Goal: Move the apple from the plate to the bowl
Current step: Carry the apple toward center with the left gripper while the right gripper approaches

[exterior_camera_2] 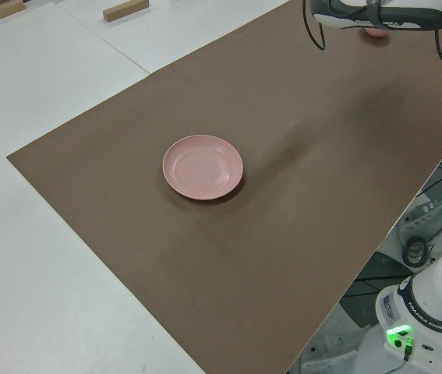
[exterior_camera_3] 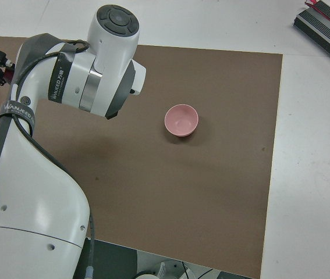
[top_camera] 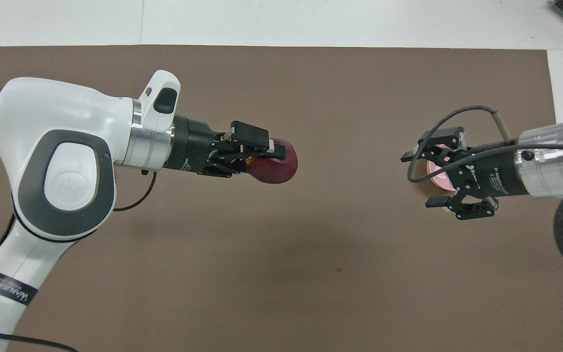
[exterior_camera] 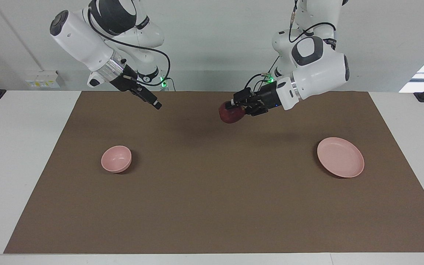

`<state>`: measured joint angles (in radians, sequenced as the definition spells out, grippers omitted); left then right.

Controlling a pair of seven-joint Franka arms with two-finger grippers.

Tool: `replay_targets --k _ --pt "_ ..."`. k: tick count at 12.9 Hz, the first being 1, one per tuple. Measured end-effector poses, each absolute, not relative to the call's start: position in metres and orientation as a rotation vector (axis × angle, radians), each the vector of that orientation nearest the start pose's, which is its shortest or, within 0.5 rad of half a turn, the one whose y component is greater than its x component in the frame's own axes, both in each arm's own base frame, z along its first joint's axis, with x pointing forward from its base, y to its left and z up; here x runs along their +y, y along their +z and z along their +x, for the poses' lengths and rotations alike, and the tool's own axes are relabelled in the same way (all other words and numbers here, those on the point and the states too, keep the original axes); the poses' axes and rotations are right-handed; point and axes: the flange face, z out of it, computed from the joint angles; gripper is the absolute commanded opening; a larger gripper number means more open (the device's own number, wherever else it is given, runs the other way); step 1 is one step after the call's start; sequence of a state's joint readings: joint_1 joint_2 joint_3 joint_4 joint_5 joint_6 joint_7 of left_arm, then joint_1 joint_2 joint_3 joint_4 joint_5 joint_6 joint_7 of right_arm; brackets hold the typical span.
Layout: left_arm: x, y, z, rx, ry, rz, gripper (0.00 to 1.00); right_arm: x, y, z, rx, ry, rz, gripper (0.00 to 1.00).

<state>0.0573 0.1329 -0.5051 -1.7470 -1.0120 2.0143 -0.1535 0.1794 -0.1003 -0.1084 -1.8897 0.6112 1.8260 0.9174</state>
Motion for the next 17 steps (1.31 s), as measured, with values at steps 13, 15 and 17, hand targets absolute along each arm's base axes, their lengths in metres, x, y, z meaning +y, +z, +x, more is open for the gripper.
replay_targets --k 13,15,17 --pt "-0.340 0.560 0.535 0.225 -0.116 1.998 0.00 0.155 0.565 0.565 1.497 0.581 -1.775 1.00" --pt "-0.339 0.560 0.535 0.227 -0.116 1.997 0.00 0.164 0.568 0.565 1.481 0.585 -1.778 1.00" --pt "-0.339 0.561 0.535 0.229 -0.115 1.996 0.00 0.180 0.571 0.562 1.455 0.582 -1.794 1.00"
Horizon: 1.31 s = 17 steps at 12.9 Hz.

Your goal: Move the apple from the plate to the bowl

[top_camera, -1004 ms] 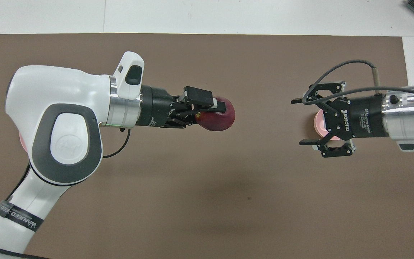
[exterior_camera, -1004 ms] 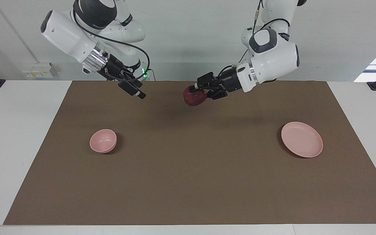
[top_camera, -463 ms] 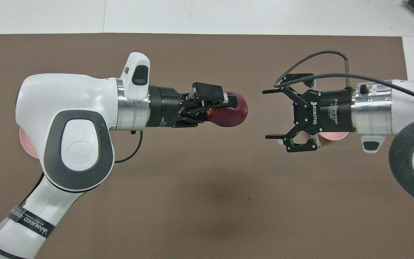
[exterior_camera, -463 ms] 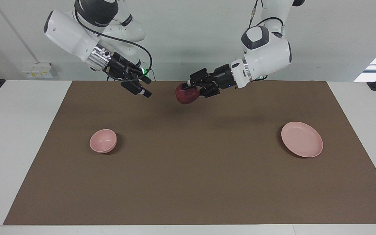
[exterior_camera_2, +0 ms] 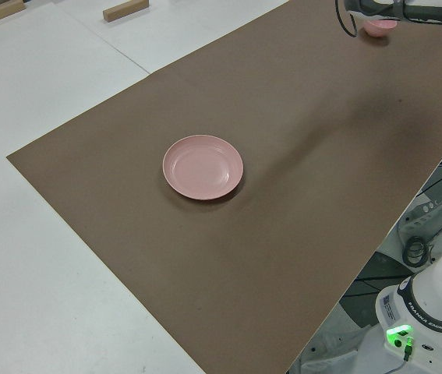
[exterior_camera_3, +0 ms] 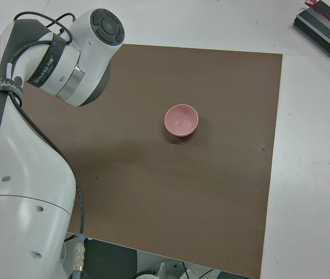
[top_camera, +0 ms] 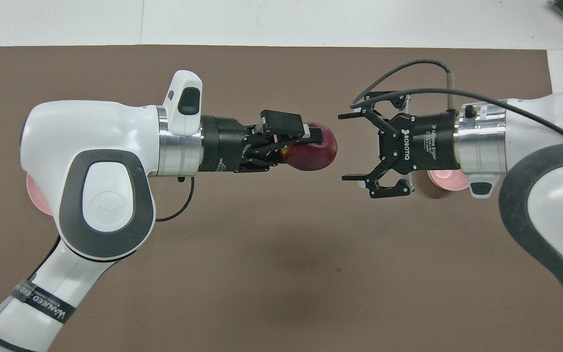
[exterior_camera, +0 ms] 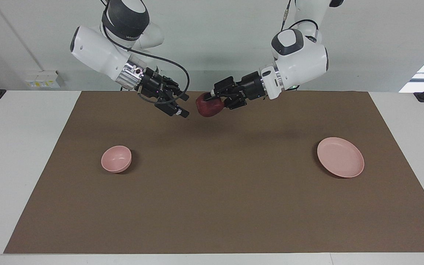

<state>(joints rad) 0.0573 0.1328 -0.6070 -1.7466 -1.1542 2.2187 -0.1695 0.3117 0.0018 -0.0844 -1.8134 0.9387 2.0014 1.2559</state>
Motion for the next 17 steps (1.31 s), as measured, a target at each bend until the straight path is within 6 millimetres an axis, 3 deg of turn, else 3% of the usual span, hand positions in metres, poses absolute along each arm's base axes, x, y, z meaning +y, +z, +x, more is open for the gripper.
replay_targets --k 2,9,10,11,12,17 --pt "-0.339 0.561 0.535 0.230 -0.115 1.995 0.00 0.197 0.572 0.558 1.434 0.576 -1.808 1.00" --pt "-0.339 0.560 0.536 0.232 -0.115 1.995 0.00 0.218 0.569 0.558 1.422 0.538 -1.807 1.00" --pt "-0.339 0.560 0.536 0.232 -0.116 1.995 0.00 0.220 0.567 0.559 1.423 0.538 -1.808 0.72" --pt "-0.339 0.560 0.536 0.233 -0.117 1.995 0.00 0.220 0.566 0.559 1.424 0.540 -1.809 0.30" --pt "-0.340 0.559 0.535 0.233 -0.120 1.996 0.00 0.220 0.567 0.561 1.426 0.532 -1.805 0.00" --pt "-0.339 0.559 0.536 0.235 -0.120 1.996 0.00 0.219 0.568 0.562 1.426 0.528 -1.802 0.00"
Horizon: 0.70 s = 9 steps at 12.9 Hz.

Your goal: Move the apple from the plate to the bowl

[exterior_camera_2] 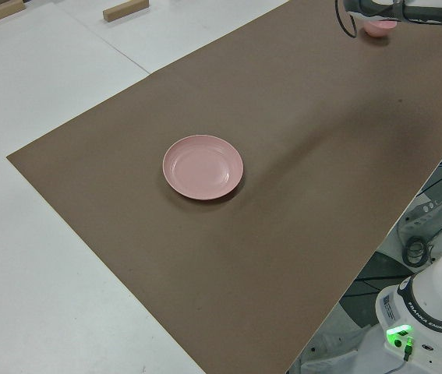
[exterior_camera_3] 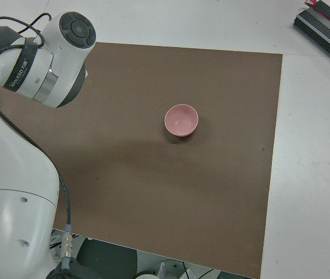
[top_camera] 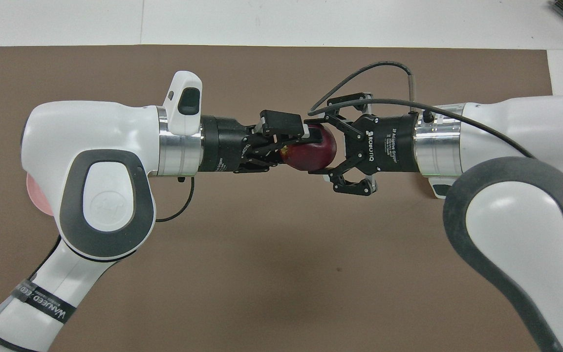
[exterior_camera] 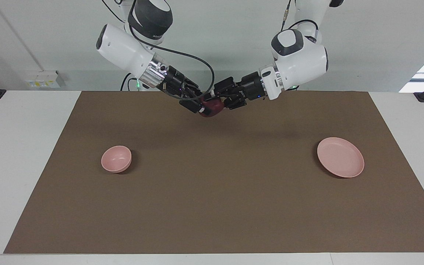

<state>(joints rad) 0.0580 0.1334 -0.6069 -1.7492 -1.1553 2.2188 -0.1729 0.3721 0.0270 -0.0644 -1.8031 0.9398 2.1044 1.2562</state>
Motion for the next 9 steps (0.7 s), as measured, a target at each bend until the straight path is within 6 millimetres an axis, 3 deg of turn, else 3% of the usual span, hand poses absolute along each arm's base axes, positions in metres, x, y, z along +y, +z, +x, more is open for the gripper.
replay_targets --k 2,3,4,9 --pt "-0.3390 0.5592 0.5356 0.235 -0.120 1.996 0.00 0.2190 0.5679 0.5621 1.426 0.528 -1.802 0.00" --pt "-0.3390 0.5596 0.5357 0.234 -0.119 1.995 0.06 0.2189 0.5684 0.5622 1.425 0.528 -1.802 0.00" --pt "-0.3390 0.5599 0.5357 0.234 -0.119 1.995 0.99 0.2189 0.5687 0.5622 1.425 0.528 -1.802 0.00" --pt "-0.3390 0.5669 0.5365 0.276 -0.136 1.983 1.00 0.2188 0.5677 0.5628 1.426 0.530 -1.802 0.00"
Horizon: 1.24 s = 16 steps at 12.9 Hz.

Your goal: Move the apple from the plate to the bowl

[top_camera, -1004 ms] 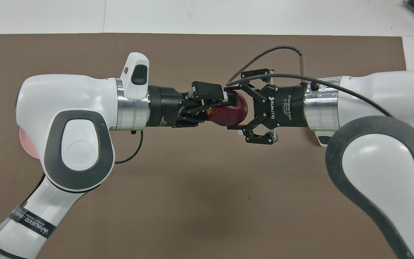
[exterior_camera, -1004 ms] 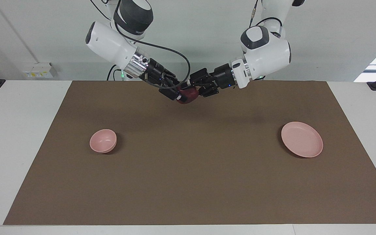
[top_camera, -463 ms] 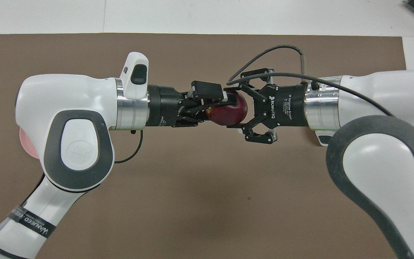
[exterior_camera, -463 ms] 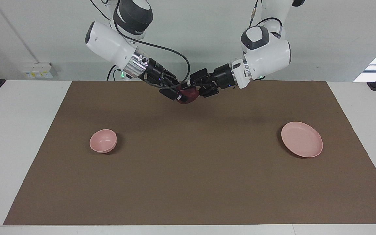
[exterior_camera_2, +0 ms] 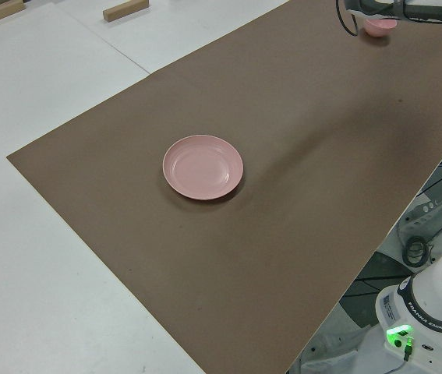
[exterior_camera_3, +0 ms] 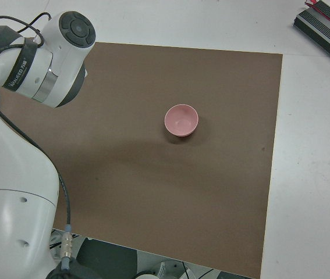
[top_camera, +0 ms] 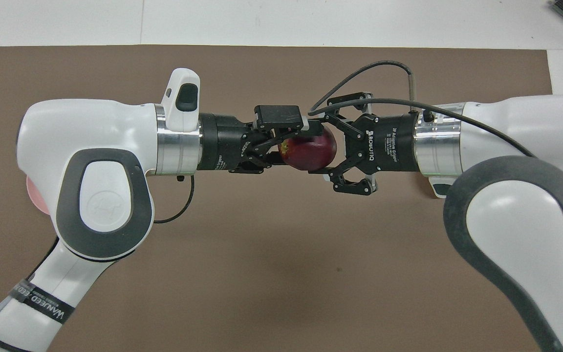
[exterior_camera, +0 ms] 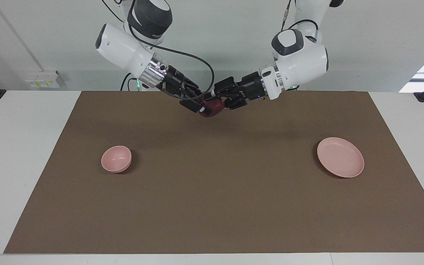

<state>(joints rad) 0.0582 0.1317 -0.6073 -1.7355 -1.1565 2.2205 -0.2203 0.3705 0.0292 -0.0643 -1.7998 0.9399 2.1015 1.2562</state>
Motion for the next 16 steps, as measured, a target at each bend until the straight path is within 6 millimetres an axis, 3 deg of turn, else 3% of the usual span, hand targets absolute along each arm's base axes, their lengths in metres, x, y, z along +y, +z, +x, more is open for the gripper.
replay_targets --k 6,9,12,16 --pt "-0.336 0.574 0.532 0.217 -0.086 2.070 1.00 0.217 0.569 0.564 1.427 0.526 -1.800 0.00" --pt "-0.315 0.573 0.539 0.181 -0.071 2.158 1.00 0.213 0.564 0.566 1.420 0.520 -1.810 0.00" --pt "-0.272 0.557 0.552 0.122 -0.075 2.347 1.00 0.178 0.559 0.574 1.385 0.507 -1.850 0.00" --pt "-0.225 0.537 0.559 0.044 -0.073 2.617 1.00 0.131 0.546 0.577 1.312 0.386 -2.093 0.00"
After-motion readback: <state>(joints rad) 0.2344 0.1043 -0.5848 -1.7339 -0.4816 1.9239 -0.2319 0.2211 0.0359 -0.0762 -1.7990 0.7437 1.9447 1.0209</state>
